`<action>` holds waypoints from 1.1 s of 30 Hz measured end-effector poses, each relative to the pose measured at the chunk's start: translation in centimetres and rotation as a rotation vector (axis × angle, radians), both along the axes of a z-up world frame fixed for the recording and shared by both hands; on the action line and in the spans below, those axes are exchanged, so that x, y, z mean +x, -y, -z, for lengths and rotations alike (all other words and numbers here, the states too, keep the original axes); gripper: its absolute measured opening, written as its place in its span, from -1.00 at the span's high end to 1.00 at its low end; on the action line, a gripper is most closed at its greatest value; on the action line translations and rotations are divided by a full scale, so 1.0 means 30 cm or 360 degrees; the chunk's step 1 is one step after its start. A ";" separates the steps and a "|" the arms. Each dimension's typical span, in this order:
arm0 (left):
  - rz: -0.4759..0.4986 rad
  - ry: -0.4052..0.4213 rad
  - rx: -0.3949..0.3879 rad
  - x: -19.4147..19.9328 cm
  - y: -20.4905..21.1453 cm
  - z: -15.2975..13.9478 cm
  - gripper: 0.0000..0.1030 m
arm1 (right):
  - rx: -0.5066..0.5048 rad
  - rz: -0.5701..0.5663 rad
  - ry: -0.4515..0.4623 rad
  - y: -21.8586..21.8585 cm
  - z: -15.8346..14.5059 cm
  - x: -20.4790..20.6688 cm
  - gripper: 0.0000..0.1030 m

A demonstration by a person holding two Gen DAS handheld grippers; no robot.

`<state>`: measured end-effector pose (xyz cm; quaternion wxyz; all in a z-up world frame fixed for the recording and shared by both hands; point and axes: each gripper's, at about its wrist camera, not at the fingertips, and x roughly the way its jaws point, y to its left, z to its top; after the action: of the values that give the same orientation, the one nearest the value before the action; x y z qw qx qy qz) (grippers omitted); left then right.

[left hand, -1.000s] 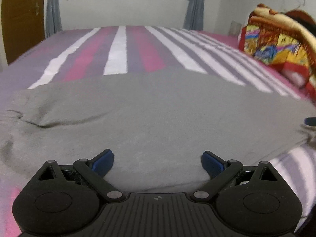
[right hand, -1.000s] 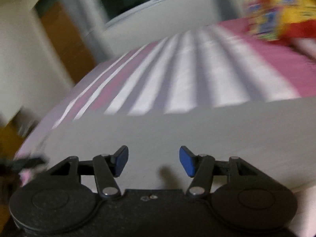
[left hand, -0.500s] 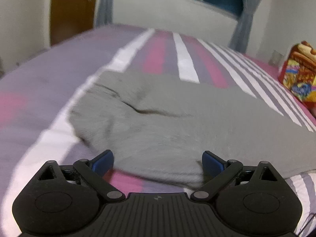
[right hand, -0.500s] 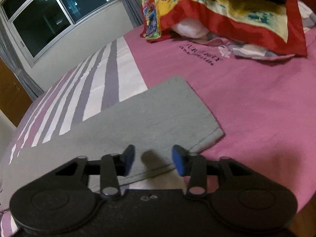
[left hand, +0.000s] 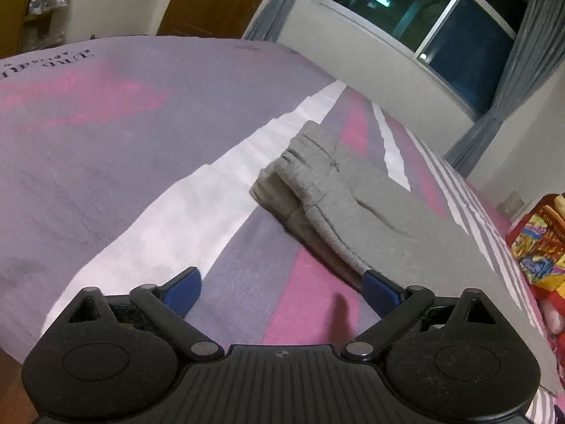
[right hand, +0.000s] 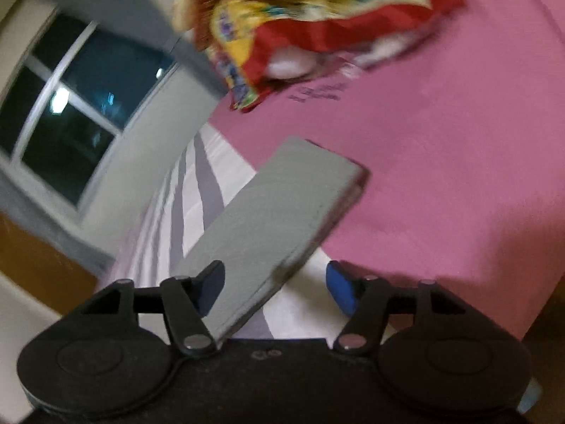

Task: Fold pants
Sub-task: 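Grasp the folded pants edge with the right gripper and lift it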

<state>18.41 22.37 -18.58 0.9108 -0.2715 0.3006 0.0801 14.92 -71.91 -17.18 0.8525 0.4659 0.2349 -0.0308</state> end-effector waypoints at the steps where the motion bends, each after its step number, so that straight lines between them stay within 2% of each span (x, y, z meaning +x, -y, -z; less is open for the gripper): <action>1: -0.0007 0.0017 -0.0003 0.002 0.005 0.001 -0.90 | 0.0057 0.0031 0.0016 0.009 0.015 -0.004 -0.17; 4: -0.0007 0.0062 -0.0054 0.041 0.002 0.001 -0.92 | 0.0175 0.0096 0.0062 0.021 0.047 -0.001 -0.17; 8: 0.0026 0.0051 -0.0048 0.137 0.008 0.004 -0.92 | 0.0223 0.0147 0.0096 0.017 0.068 0.025 -0.11; 12: 0.0040 -0.0042 -0.0058 0.225 -0.003 0.017 -0.93 | 0.0224 0.0181 0.0074 0.024 0.082 0.081 0.14; 13: 0.0048 -0.0065 -0.0043 0.247 0.002 0.020 -1.00 | 0.0216 0.0179 0.0065 0.027 0.083 0.099 0.17; 18: 0.0134 -0.0189 0.0148 0.311 0.058 0.008 -1.00 | 0.0103 0.0113 0.0032 0.016 0.058 0.177 0.20; 19: 0.0133 -0.0191 0.0144 0.314 0.057 0.007 -1.00 | 0.0058 0.0087 -0.0003 0.009 0.045 0.196 0.59; 20: 0.0132 -0.0190 0.0138 0.314 0.055 0.006 -1.00 | 0.0016 0.0065 -0.0028 0.003 0.027 0.209 0.84; 21: 0.0136 -0.0186 0.0135 0.313 0.054 0.005 -1.00 | -0.0030 0.0044 -0.0014 -0.006 -0.001 0.213 0.82; 25: 0.0165 -0.0175 0.0154 0.304 0.053 0.008 -1.00 | -0.0171 -0.0006 0.0267 -0.043 -0.129 0.148 0.83; 26: 0.0167 -0.0178 0.0154 0.307 0.054 0.008 -1.00 | -0.0233 0.0003 0.0244 -0.042 -0.123 0.146 0.83; 27: 0.0169 -0.0184 0.0157 0.309 0.054 0.006 -1.00 | -0.0243 0.0025 0.0096 -0.024 -0.086 0.168 0.83; 28: 0.0172 -0.0194 0.0162 0.302 0.054 0.005 -1.00 | -0.0163 0.0040 -0.0104 0.007 -0.022 0.198 0.83; 29: 0.0176 -0.0204 0.0167 0.306 0.055 0.002 -1.00 | -0.0081 0.0041 -0.0237 0.026 0.034 0.218 0.85; 30: 0.0180 -0.0210 0.0168 0.308 0.055 0.001 -1.00 | -0.0050 0.0050 -0.0219 0.030 0.048 0.214 0.84; 33: 0.0190 -0.0211 0.0163 0.313 0.051 0.001 -1.00 | -0.0146 0.0047 -0.0234 -0.003 0.017 0.215 0.82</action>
<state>27.80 20.85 -18.60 0.9047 -0.2004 0.3713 0.0587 21.38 -71.81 -17.69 0.8529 0.4262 0.2883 -0.0883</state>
